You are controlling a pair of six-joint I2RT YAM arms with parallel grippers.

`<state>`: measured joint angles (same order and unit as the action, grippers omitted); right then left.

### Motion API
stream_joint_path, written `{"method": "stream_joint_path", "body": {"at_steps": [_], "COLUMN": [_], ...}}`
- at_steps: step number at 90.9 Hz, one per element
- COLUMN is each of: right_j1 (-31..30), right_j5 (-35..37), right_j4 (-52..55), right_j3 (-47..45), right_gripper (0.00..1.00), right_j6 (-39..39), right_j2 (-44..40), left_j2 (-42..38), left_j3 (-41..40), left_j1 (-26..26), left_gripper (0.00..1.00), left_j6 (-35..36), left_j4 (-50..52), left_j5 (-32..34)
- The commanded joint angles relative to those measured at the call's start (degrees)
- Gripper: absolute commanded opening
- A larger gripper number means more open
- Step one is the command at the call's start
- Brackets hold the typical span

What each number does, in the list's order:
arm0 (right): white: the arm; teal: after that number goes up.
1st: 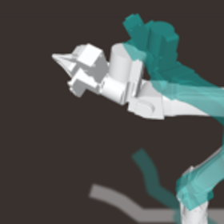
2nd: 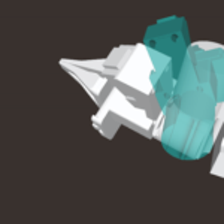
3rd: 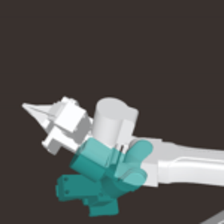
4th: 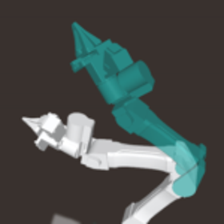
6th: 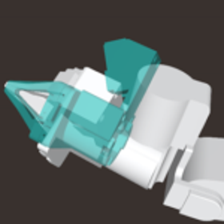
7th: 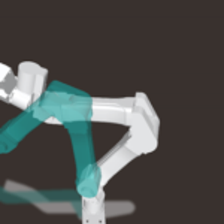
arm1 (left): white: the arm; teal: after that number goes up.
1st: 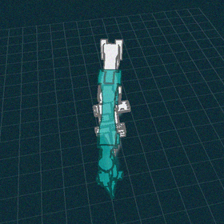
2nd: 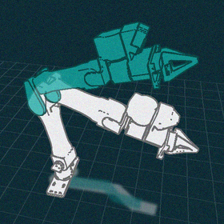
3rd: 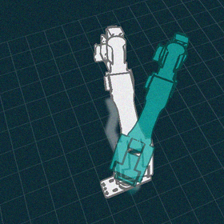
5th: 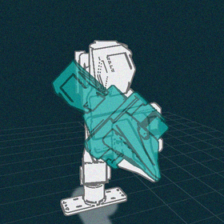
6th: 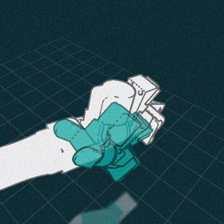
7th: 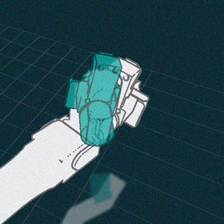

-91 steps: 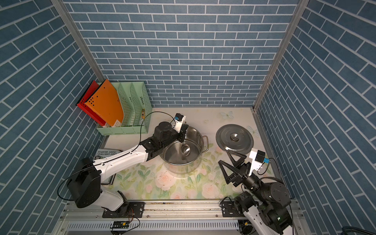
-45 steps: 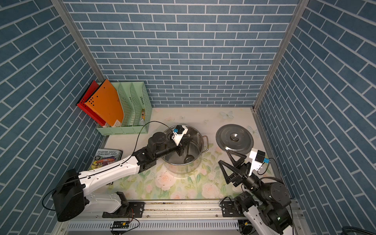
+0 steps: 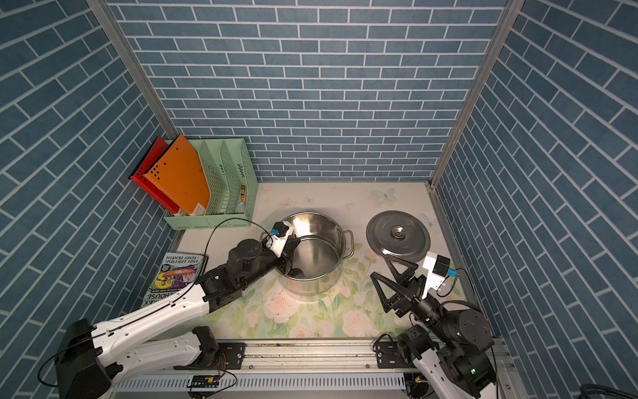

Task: Stir the soup with a spoon
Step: Stir the soup in the pan with a stick.

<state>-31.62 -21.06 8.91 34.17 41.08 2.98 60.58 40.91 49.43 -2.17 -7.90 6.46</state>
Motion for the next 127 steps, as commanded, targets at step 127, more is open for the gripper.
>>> {"method": "stream_joint_path", "body": {"at_steps": [127], "right_j1": [-0.11], "right_j5": [1.26], "right_j4": [1.6], "right_j3": [7.46], "right_gripper": [0.94], "right_j6": [-0.9], "right_j2": [3.7], "left_j2": [-1.65], "left_j3": [18.49], "left_j1": [-4.97], "left_gripper": [0.0], "left_j6": [17.64], "left_j4": [-7.41], "left_j5": [-20.64]}}
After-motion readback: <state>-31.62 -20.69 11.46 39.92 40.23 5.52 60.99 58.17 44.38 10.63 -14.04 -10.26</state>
